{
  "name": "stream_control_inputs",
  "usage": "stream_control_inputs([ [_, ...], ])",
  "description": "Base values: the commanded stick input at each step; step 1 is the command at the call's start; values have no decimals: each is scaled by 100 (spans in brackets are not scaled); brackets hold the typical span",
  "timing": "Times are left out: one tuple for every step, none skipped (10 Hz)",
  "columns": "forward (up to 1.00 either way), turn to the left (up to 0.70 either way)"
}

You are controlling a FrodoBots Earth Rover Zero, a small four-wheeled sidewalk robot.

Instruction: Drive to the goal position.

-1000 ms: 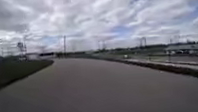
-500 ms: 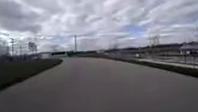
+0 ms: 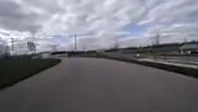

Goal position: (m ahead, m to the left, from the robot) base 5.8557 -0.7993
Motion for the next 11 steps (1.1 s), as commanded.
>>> stream_control_inputs([
  [98, 1],
  [97, 2],
  [98, 2],
  [98, 2],
  [98, 2],
  [98, 2],
  [98, 0],
  [98, 0],
  [98, 0],
  [98, 0],
  [98, 0],
])
